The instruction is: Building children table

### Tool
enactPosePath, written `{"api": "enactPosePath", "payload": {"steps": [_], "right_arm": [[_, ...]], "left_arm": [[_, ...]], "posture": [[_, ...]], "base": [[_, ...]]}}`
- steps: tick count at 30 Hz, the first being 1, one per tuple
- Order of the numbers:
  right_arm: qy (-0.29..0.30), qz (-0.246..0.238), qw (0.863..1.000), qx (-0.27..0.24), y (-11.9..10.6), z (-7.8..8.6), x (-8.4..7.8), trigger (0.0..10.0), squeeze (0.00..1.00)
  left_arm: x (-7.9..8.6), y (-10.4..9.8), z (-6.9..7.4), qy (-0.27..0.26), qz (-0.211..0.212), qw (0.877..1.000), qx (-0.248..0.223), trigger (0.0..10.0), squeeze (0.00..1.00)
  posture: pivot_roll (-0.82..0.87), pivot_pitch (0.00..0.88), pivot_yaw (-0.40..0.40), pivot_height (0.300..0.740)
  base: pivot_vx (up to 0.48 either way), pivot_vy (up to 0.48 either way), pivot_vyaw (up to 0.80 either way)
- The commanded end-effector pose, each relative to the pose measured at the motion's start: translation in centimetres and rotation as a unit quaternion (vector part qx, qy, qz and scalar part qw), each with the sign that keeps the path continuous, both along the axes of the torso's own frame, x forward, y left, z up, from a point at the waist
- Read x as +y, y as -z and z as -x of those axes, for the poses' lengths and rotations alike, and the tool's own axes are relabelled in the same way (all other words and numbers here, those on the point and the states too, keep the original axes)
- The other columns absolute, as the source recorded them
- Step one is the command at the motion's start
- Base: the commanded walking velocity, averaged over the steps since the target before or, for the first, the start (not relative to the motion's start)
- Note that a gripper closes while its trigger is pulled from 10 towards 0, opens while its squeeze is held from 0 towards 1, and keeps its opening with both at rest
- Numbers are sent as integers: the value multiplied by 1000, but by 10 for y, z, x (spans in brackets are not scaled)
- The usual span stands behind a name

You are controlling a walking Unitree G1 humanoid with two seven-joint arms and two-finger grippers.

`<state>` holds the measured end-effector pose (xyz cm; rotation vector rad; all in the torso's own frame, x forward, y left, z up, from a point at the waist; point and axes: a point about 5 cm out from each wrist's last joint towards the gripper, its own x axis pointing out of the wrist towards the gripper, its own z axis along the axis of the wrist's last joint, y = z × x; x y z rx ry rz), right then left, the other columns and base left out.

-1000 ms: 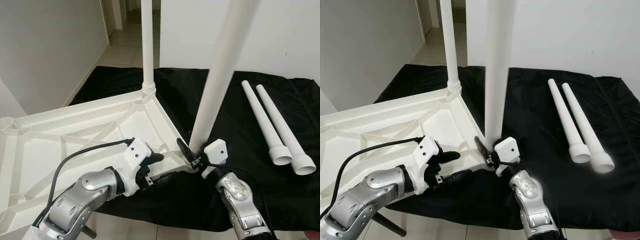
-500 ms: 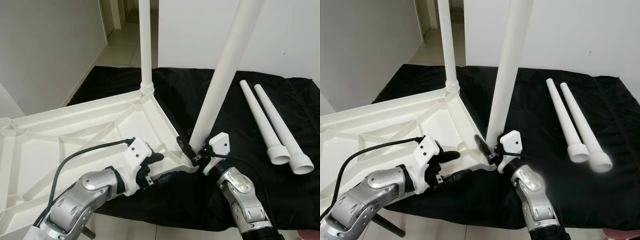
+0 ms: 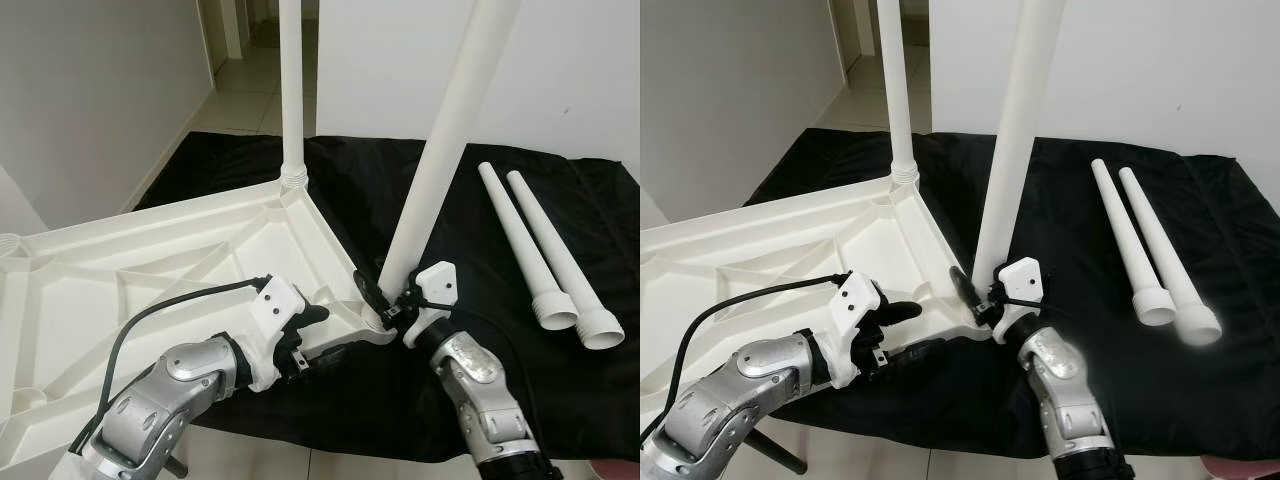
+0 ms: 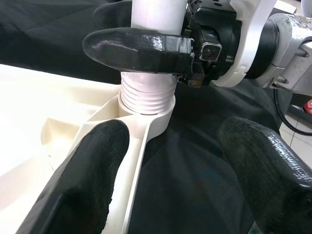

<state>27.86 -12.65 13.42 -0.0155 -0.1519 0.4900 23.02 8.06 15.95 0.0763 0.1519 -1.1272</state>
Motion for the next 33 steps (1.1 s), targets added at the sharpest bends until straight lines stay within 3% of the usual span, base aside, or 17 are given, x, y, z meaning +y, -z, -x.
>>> {"api": "enactPosePath", "payload": {"steps": [1, 4, 6, 10, 12, 14, 19, 30, 33], "right_arm": [[36, 3, 997, 67, 25, 5, -1, 10000, 0], [63, -11, 996, 67, 23, 6, 2, 10000, 0], [122, -30, 990, 64, 18, 6, 7, 10000, 0], [141, -39, 987, 65, 17, 5, 8, 10000, 0], [214, -72, 972, 58, 9, 4, 10, 10000, 0], [232, -79, 968, 56, 6, 3, 12, 10000, 0], [241, -85, 965, 55, 4, 4, 15, 10000, 0], [197, -19, 980, 31, 10, 11, 18, 10000, 0], [186, -1, 982, 36, 21, 15, 11, 10000, 0]], "left_arm": [[1, -2, 1, -3, -2, 1000, -9, 10000, 0], [1, -2, 1, -3, -1, 1000, -8, 10000, 0], [1, -2, 1, -4, -1, 1000, -8, 10000, 0], [0, -2, 1, -4, -1, 1000, -8, 10000, 0], [0, -2, 0, -4, -1, 1000, -9, 10000, 0], [0, -2, 0, -5, 0, 1000, -9, 10000, 0], [0, -2, 0, -5, 1, 1000, -9, 10000, 0], [-1, -2, -1, -2, -1, 1000, -13, 10000, 0], [0, -2, -1, -2, -1, 1000, -12, 10000, 0]], "posture": [[-54, 51, 35, 740], [-54, 51, 35, 740], [-56, 54, 36, 740], [-55, 52, 34, 740], [-51, 49, 28, 740], [-48, 45, 24, 740], [-50, 37, 23, 740], [-51, 20, 22, 740], [-54, 24, 25, 740]], "base": [[0, 0, 0], [0, 0, 0], [0, 0, 0], [0, 0, 0], [0, 0, 0], [0, 0, 0], [0, 0, 0], [0, 0, 0], [0, 0, 0]]}}
